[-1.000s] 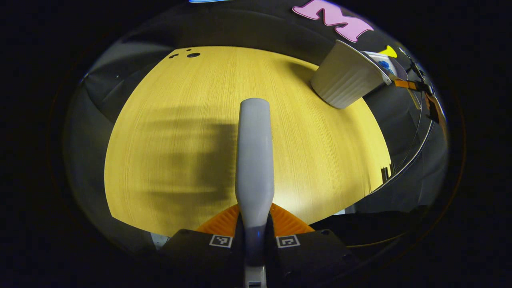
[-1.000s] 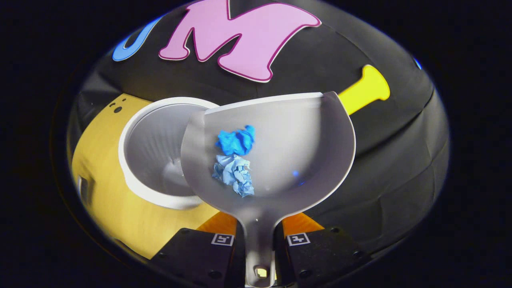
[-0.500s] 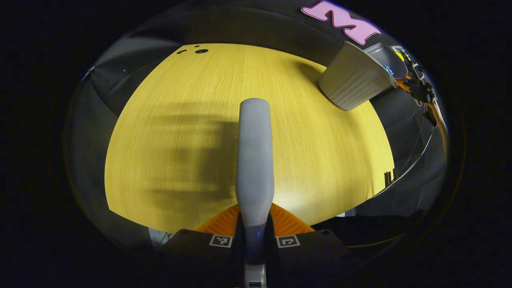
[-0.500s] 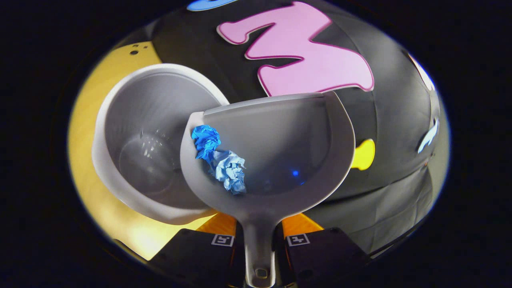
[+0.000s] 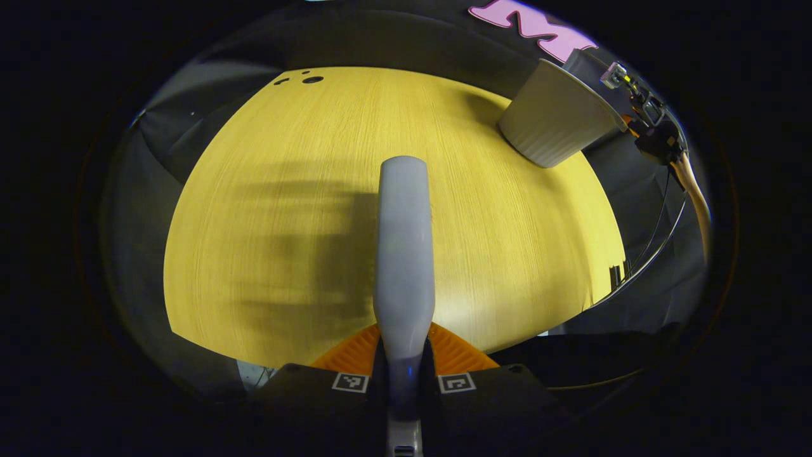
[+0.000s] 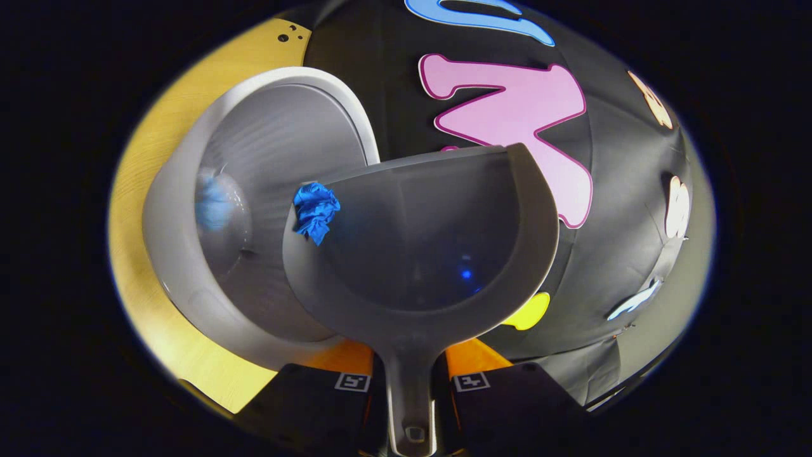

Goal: Pick up the small broom and dustpan from the desktop, sweep the trash into the dustpan with the broom, and then empty the trash into the garbage bin.

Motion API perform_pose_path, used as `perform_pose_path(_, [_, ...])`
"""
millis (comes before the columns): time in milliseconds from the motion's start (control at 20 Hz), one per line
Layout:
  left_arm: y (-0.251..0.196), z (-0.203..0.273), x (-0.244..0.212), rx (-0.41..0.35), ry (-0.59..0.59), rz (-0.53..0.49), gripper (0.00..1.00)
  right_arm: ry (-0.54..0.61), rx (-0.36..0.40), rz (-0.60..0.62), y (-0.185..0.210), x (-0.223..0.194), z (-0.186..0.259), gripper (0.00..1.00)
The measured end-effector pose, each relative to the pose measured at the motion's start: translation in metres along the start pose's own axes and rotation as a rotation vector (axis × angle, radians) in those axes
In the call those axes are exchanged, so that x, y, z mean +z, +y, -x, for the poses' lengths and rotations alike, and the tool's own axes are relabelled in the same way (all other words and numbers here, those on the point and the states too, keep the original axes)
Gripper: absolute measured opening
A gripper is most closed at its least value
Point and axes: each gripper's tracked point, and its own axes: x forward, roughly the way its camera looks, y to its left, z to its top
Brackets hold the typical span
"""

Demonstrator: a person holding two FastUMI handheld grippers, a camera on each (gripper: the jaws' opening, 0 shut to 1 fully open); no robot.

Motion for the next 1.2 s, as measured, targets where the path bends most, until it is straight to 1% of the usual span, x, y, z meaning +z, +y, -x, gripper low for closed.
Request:
perform_pose_path(100, [0.001, 0.002, 0.002, 0.001, -0.001, -0.003, 0.22, 0.023, 0.016, -0.020, -0.004, -0.002, -0.001, 0.33])
perform_pose_path(150, [0.001, 0.003, 0.003, 0.000, -0.001, -0.004, 0.25, 0.024, 0.015, -0.021, -0.007, -0.002, -0.001, 0.33])
perform_pose_path(250, [0.001, 0.003, 0.003, -0.002, -0.005, -0.003, 0.25, 0.030, 0.018, -0.026, -0.007, -0.006, -0.006, 0.33])
perform_pose_path(300, [0.001, 0.004, 0.002, 0.000, -0.007, -0.003, 0.22, 0.033, 0.026, -0.039, -0.007, -0.008, -0.006, 0.33])
perform_pose_path(350, [0.002, 0.004, 0.003, 0.000, -0.009, -0.003, 0.22, 0.038, 0.034, -0.060, -0.010, -0.010, -0.006, 0.33])
perform_pose_path(400, [0.002, 0.004, 0.002, 0.004, -0.011, -0.004, 0.25, 0.046, 0.041, -0.092, -0.013, -0.012, -0.005, 0.33])
perform_pose_path(550, [0.001, 0.002, 0.000, 0.016, -0.034, 0.002, 0.25, 0.066, 0.082, -0.202, -0.020, -0.014, 0.010, 0.33])
perform_pose_path(650, [0.000, 0.002, -0.003, 0.015, -0.054, 0.016, 0.25, 0.064, 0.094, -0.285, -0.031, -0.015, 0.022, 0.33])
perform_pose_path(800, [0.001, 0.000, -0.006, 0.018, -0.077, 0.025, 0.25, 0.064, 0.128, -0.443, -0.053, -0.015, 0.040, 0.33])
perform_pose_path(950, [0.000, 0.004, -0.004, 0.030, -0.098, 0.015, 0.25, 0.038, 0.166, -0.587, -0.075, -0.009, 0.063, 0.33])
perform_pose_path(1000, [0.000, 0.005, -0.004, 0.036, -0.102, 0.012, 0.25, 0.030, 0.184, -0.616, -0.080, -0.007, 0.075, 0.33])
perform_pose_path(1050, [0.000, 0.006, -0.004, 0.044, -0.106, 0.009, 0.29, 0.020, 0.207, -0.647, -0.083, -0.005, 0.087, 0.33])
perform_pose_path(1100, [-0.001, 0.009, -0.002, 0.050, -0.116, 0.001, 0.26, 0.005, 0.233, -0.692, -0.087, 0.000, 0.099, 0.33])
perform_pose_path(1200, [-0.001, 0.016, -0.002, 0.065, -0.136, -0.015, 0.25, -0.025, 0.281, -0.772, -0.093, 0.011, 0.121, 0.33])
